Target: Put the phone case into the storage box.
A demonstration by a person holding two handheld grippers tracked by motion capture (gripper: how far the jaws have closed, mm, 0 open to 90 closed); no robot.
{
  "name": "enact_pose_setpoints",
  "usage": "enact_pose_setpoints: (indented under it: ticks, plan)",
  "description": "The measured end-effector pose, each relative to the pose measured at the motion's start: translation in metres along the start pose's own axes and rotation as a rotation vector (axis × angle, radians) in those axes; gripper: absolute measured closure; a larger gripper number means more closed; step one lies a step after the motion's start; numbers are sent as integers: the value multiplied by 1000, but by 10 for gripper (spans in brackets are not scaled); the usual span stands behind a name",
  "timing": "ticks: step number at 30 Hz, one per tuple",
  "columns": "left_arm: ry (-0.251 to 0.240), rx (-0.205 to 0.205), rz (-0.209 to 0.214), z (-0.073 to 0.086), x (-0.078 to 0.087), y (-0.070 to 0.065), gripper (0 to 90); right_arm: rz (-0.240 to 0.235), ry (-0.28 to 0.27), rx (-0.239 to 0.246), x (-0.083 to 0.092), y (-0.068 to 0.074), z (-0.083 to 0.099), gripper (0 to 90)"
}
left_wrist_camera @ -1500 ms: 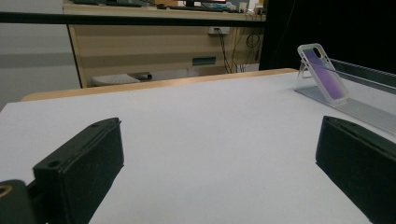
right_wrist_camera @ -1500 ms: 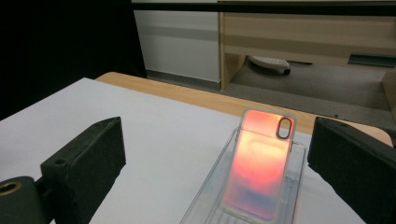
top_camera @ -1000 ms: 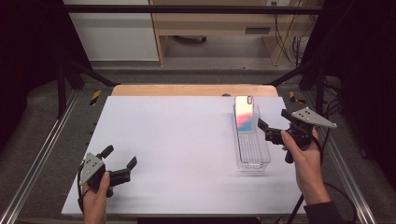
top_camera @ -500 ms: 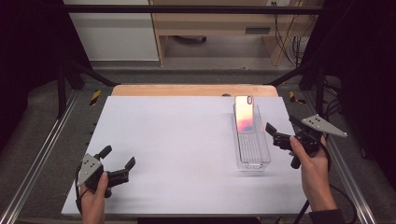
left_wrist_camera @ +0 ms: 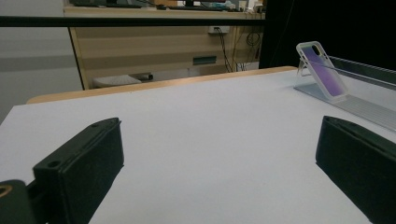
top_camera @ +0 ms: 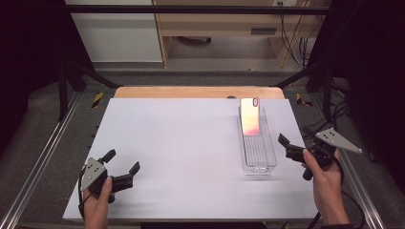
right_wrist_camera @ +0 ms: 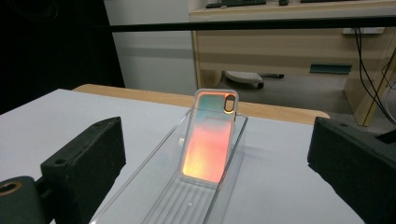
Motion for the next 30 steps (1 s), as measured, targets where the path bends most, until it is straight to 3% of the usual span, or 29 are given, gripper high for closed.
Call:
enact_pose_setpoints:
  ticks: [14, 30]
  plan:
    - [-3, -3, 7, 1, 9, -4, 6, -13, -27, 25, 12, -8, 16, 44]
    - [-9, -10, 16, 1, 8, -7, 6, -32, -31, 49, 20, -14, 36, 42]
Point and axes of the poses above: each handheld gripper's, and its own axes: x roughly backward along the jaws, z roughly out of its underside, y roughly to its left, the point moved 8 cm from there along -x, roughly forward along the jaws, and after that the axes turned 15 degrees about -x, right-handed, at the moved point
